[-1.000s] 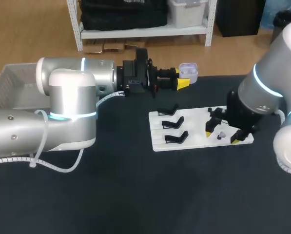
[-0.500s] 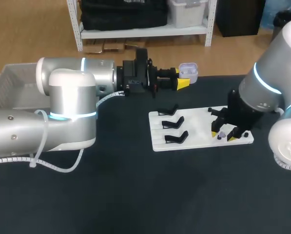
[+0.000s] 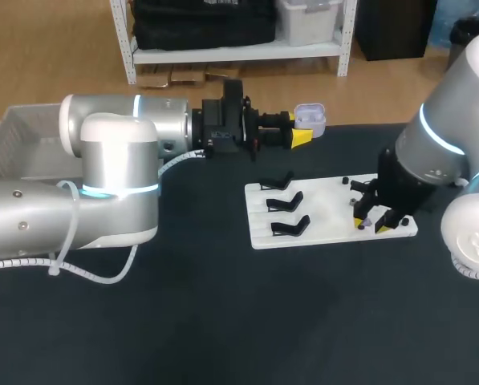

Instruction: Pick up each earbud case from the left stands, insert the matching earbuds, close the lid, and place the case in the box.

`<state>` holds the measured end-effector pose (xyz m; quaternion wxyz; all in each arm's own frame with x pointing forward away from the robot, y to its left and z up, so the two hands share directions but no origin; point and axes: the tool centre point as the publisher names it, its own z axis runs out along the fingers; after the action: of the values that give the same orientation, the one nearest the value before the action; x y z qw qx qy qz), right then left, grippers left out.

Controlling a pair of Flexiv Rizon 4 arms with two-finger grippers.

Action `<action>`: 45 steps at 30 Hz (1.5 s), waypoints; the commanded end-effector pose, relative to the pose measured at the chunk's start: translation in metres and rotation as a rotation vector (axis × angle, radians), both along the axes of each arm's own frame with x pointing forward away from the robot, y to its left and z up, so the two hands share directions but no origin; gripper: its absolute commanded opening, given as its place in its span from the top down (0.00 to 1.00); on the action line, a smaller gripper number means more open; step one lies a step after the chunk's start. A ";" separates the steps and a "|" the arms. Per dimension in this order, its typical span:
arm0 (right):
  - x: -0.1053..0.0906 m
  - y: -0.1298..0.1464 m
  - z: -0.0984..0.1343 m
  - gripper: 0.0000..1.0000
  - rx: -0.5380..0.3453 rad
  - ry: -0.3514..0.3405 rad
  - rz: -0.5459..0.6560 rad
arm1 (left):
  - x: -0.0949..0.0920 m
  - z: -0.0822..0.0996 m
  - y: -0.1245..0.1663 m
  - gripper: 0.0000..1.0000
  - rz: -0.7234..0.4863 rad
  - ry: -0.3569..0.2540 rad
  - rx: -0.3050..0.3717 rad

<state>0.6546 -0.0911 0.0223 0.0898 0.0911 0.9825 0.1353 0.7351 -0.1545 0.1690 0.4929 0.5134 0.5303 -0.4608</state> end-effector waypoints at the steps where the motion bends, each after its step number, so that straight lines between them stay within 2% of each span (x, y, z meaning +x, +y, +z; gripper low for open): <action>1: -0.002 0.000 0.000 0.63 -0.001 0.000 -0.003 | 0.001 0.000 0.000 1.00 0.000 0.000 -0.001; 8: -0.001 0.004 0.000 0.66 0.002 0.002 0.000 | 0.001 0.000 0.000 1.00 0.000 0.000 -0.001; 13: -0.001 0.005 -0.001 0.74 0.001 0.002 0.004 | 0.001 0.000 0.000 1.00 0.000 0.000 -0.001; 17: -0.001 0.005 -0.001 1.00 -0.001 0.003 0.002 | 0.001 0.000 0.000 1.00 0.000 0.000 -0.001; 25: -0.003 0.006 0.005 1.00 -0.028 0.000 0.007 | 0.001 0.000 0.000 1.00 0.000 0.000 -0.001; 29: -0.004 0.005 0.023 1.00 -0.042 0.002 0.018 | 0.001 0.000 0.000 1.00 0.000 0.000 -0.001; 33: -0.009 0.004 0.044 1.00 -0.048 0.078 0.079 | 0.001 0.000 0.000 1.00 0.000 0.000 -0.001; 37: -0.021 0.008 0.069 1.00 -0.089 0.125 0.221 | 0.001 0.000 0.000 1.00 0.000 0.000 -0.001; 45: -0.034 0.026 0.119 1.00 -0.135 0.155 0.465 | 0.001 0.000 0.000 1.00 0.000 0.000 -0.001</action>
<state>0.6209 -0.0689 0.1153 0.0344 -0.1086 0.9899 0.0846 0.7351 -0.1545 0.1690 0.4928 0.5134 0.5303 -0.4608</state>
